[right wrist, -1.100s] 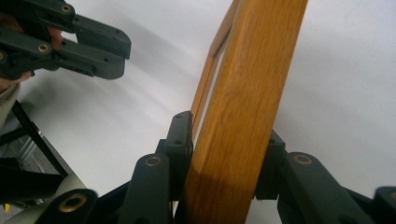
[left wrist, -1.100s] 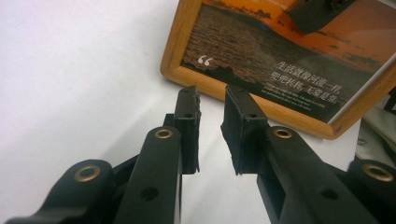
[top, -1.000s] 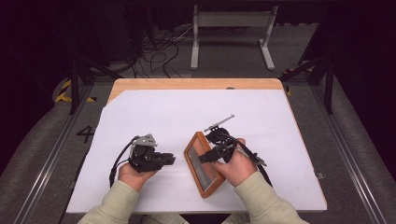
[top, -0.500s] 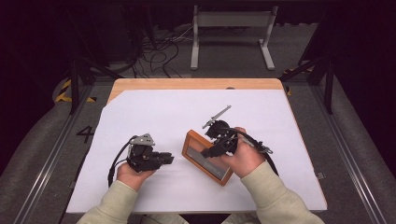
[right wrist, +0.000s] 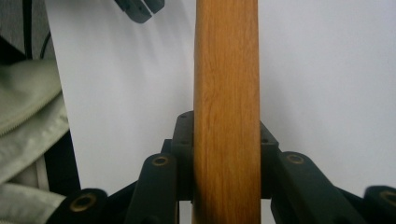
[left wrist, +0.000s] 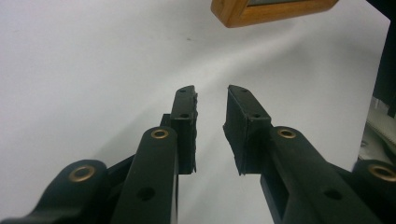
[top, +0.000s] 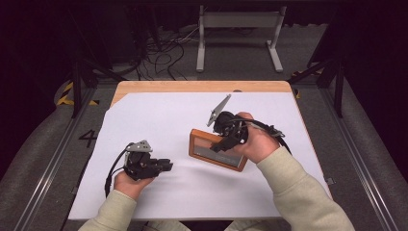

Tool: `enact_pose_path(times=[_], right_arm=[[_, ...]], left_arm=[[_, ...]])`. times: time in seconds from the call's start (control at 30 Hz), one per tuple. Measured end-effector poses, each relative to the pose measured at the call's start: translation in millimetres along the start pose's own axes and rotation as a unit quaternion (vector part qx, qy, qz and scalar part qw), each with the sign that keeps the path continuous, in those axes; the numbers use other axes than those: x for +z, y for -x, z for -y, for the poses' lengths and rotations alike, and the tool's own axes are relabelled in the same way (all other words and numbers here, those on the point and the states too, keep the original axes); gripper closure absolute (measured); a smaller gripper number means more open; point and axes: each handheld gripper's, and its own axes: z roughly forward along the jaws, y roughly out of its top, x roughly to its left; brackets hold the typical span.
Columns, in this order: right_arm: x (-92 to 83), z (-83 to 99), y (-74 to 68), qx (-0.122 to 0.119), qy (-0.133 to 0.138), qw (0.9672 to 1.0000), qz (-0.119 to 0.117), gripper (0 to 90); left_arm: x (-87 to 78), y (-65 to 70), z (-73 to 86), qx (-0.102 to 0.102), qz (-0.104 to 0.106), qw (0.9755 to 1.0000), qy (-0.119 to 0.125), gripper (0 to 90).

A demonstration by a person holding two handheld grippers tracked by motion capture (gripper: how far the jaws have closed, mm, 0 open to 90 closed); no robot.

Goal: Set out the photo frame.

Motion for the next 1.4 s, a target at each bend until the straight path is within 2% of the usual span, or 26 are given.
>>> enact_pose_path(times=[0.13, 0.23, 0.37, 0.53, 0.77, 0.93, 1.07, 1.1, 1.13, 1.2, 1.3, 1.4], right_arm=[[4.5, -7.4, 6.2, -0.052, -0.022, 0.9984, -0.01, 70.5], [11.4, -10.6, 10.2, -0.073, -0.037, 0.9965, -0.018, 70.5], [21.6, -13.4, 16.9, -0.087, -0.056, 0.9941, -0.033, 70.5], [33.5, -13.8, 22.1, -0.091, -0.079, 0.9919, -0.04, 70.5], [49.1, -10.5, 30.3, -0.095, -0.09, 0.9903, -0.047, 70.2], [48.8, -8.2, 35.8, -0.09, -0.071, 0.9926, -0.039, 68.4], [41.8, -4.3, 41.0, -0.076, -0.009, 0.9969, -0.021, 50.5], [40.6, -3.1, 41.7, -0.071, 0.003, 0.9974, -0.011, 43.1], [39.9, -1.4, 42.7, -0.069, 0.018, 0.9974, 0.0, 37.6], [38.1, 4.1, 45.4, -0.064, 0.044, 0.997, 0.009, 43.5], [31.8, 10.7, 47.9, -0.051, 0.084, 0.9949, 0.027, 43.2], [22.1, 15.9, 50.4, -0.038, 0.115, 0.9916, 0.047, 38.5]], left_arm=[[-4.4, -0.1, 4.7, -0.009, -0.003, 1.0, 0.002, 73.0], [-8.1, -1.3, 7.7, -0.013, -0.008, 0.9999, 0.005, 72.9], [-10.3, -2.1, 10.2, -0.017, -0.009, 0.9998, 0.005, 72.7], [-10.3, -2.1, 10.9, -0.015, -0.009, 0.9998, 0.004, 72.6], [-8.4, -2.7, 10.5, -0.016, -0.006, 0.9999, 0.001, 72.2], [-6.4, -2.5, 9.6, -0.014, -0.001, 0.9999, -0.001, 72.1], [-5.2, -1.6, 8.3, -0.013, 0.0, 0.9999, -0.002, 70.6], [-4.9, -1.7, 8.2, -0.013, 0.0, 0.9999, -0.002, 69.5], [-4.7, -1.6, 8.2, -0.013, 0.0, 0.9999, -0.002, 68.7], [-4.5, -2.0, 8.2, -0.015, 0.0, 0.9999, 0.0, 66.7], [-4.1, -2.6, 8.1, -0.015, -0.002, 0.9999, 0.0, 65.3], [-4.0, -2.6, 8.2, -0.015, -0.007, 0.9999, 0.0, 63.1]])
